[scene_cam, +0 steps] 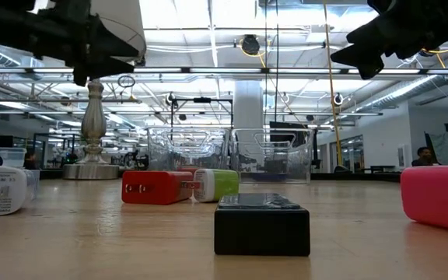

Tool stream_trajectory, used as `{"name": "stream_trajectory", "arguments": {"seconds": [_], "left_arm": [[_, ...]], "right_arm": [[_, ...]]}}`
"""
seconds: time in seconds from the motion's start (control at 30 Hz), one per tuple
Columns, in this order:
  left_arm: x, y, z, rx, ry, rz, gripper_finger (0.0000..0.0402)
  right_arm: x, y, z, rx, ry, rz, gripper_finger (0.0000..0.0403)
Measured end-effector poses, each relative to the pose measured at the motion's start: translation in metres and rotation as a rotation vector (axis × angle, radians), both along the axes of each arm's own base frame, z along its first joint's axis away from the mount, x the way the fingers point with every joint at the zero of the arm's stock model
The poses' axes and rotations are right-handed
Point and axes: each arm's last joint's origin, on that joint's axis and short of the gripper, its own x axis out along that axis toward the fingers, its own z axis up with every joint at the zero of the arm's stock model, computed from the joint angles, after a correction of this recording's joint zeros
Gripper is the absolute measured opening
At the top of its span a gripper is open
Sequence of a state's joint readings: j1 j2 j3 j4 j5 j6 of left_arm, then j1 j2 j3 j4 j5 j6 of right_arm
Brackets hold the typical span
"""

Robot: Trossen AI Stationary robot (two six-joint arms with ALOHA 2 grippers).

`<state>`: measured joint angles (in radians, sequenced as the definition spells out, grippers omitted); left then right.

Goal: Pick & Place Office items
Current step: Put the pink charger adapter into the left transparent bin

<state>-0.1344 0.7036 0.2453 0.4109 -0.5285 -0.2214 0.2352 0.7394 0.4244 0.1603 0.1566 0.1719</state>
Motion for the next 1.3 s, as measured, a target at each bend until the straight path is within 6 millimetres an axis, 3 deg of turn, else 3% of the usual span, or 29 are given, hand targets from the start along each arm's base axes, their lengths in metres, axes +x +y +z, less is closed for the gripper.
{"name": "stream_trajectory", "arguments": {"seconds": [0.33,0.63,0.77,0.87,1.03,1.3], "left_arm": [[0.002,-0.007,-0.011,-0.029,0.040,-0.219,0.0239],[0.003,-0.007,-0.012,-0.077,0.031,-0.213,0.0239],[0.003,-0.009,-0.013,-0.241,-0.004,-0.229,0.0239],[0.003,-0.010,-0.013,-0.250,-0.009,-0.242,0.0239],[0.003,-0.011,-0.012,-0.238,-0.010,-0.247,0.0239],[0.003,-0.011,-0.012,-0.187,0.002,-0.249,0.0239]], "right_arm": [[0.019,0.006,-0.011,-0.003,0.021,0.025,0.0212],[0.044,0.028,-0.030,0.000,-0.014,0.465,0.0212],[0.050,0.050,-0.039,0.033,-0.058,0.667,0.0212],[0.051,0.071,-0.045,0.098,-0.095,0.747,0.0212],[0.057,0.101,-0.050,0.095,-0.097,0.636,0.0212],[0.070,0.143,-0.044,-0.023,0.172,0.348,0.0243]]}}
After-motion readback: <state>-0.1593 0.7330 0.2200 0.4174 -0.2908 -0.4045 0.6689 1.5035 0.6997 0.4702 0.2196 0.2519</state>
